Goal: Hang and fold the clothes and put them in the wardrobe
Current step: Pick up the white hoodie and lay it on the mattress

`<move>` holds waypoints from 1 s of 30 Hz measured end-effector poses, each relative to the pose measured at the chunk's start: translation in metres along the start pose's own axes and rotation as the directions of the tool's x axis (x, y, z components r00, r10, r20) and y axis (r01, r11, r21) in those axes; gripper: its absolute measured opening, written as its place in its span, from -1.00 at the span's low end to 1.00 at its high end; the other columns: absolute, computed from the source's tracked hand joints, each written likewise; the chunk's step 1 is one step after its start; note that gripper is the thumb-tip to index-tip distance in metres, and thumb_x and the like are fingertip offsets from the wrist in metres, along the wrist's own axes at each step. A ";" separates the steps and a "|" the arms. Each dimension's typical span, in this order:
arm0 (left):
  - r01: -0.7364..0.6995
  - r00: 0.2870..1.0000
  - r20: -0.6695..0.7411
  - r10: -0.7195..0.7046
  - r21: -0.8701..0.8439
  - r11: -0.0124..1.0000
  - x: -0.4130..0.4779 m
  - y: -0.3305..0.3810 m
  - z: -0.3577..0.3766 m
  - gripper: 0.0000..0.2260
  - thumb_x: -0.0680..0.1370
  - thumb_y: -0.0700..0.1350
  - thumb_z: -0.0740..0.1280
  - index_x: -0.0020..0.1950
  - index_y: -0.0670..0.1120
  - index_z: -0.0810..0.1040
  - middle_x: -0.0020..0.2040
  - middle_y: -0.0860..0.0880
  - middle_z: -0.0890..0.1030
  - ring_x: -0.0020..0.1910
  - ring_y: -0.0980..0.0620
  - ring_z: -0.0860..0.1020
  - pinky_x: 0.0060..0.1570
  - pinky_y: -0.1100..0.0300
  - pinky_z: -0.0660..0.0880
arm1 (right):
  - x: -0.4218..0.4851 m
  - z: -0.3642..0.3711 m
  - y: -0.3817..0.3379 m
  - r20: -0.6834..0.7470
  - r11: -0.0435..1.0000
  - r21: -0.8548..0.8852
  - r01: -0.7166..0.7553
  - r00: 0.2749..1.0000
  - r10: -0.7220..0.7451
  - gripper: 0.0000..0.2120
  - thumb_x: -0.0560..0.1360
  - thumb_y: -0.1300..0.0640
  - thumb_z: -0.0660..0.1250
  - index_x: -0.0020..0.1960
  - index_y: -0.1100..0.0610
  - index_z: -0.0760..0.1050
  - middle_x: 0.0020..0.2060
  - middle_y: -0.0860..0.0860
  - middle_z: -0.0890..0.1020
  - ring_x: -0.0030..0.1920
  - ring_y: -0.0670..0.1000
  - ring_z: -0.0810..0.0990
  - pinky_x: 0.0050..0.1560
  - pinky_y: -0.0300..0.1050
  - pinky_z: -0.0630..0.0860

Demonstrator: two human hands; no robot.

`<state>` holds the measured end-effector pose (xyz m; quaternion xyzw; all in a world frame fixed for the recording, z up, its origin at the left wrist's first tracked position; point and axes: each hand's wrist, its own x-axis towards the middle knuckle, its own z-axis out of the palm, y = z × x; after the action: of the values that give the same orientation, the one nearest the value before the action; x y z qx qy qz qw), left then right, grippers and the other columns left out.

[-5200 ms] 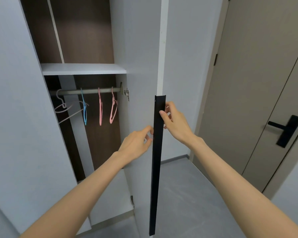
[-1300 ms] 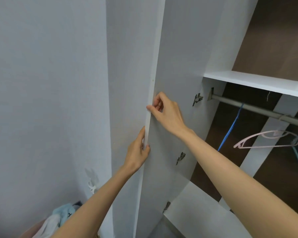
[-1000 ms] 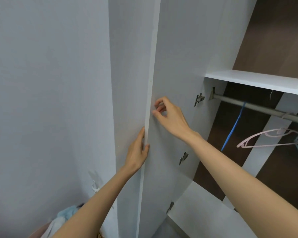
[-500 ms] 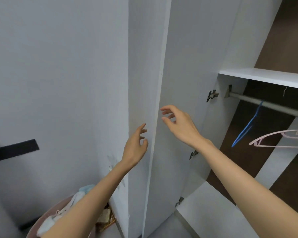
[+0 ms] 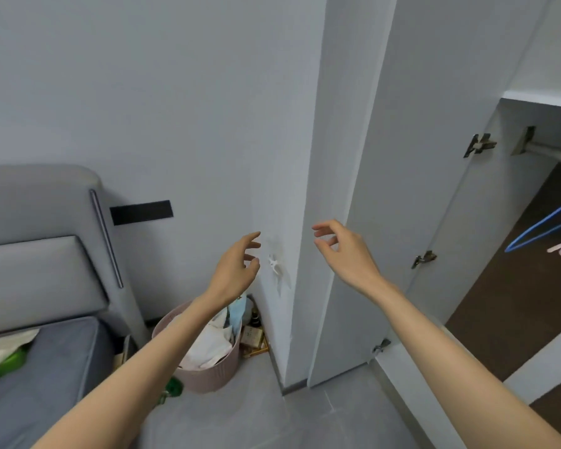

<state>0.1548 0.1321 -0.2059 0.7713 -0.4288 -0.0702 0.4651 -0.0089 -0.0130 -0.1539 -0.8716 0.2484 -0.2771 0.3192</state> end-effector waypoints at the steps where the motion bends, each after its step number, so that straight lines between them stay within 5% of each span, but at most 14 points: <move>1: 0.013 1.000 -0.010 -0.013 0.017 1.000 -0.007 -0.007 -0.010 -0.56 0.58 -0.23 0.20 0.45 0.01 0.28 0.27 0.00 0.49 0.04 0.08 0.50 0.04 0.21 0.46 | -0.002 0.010 -0.004 0.021 1.000 0.010 -0.002 1.000 0.001 -0.79 0.57 0.10 0.22 0.19 -0.01 0.47 0.07 -0.12 0.58 -0.05 -0.13 0.54 -0.01 -0.15 0.50; 14: 0.170 0.983 -0.100 -0.157 0.139 0.976 -0.034 -0.141 -0.142 -0.56 0.55 -0.25 0.22 0.43 -0.03 0.32 0.26 -0.02 0.50 0.03 0.06 0.50 0.03 0.21 0.43 | 0.015 0.180 -0.063 0.247 1.000 0.030 0.001 0.969 -0.009 -0.79 0.59 0.12 0.21 0.21 0.01 0.46 0.05 -0.15 0.56 -0.14 -0.25 0.50 -0.09 -0.30 0.45; 21: 0.208 0.978 -0.001 -0.211 0.170 0.963 -0.006 -0.231 -0.193 -0.55 0.55 -0.25 0.22 0.44 -0.05 0.31 0.30 -0.05 0.46 0.04 0.04 0.50 0.04 0.22 0.40 | 0.043 0.283 -0.074 0.310 0.992 -0.048 -0.119 0.942 0.128 -0.79 0.57 0.06 0.22 0.20 -0.02 0.45 0.09 -0.15 0.57 0.02 -0.07 0.55 0.10 0.00 0.51; 30: 0.260 0.948 0.134 -0.288 0.192 0.946 0.021 -0.314 -0.207 -0.56 0.57 -0.18 0.23 0.44 -0.03 0.30 0.31 -0.06 0.46 0.09 0.04 0.51 0.12 0.15 0.43 | 0.068 0.369 -0.062 0.368 0.940 -0.119 -0.320 0.865 0.341 -0.76 0.57 0.20 0.21 0.22 0.14 0.46 0.13 0.03 0.58 -0.02 -0.07 0.47 -0.04 -0.24 0.36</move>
<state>0.4599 0.3156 -0.3284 0.8527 -0.3573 -0.1586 0.3464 0.2932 0.1416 -0.3261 -0.8615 0.3340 -0.0361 0.3807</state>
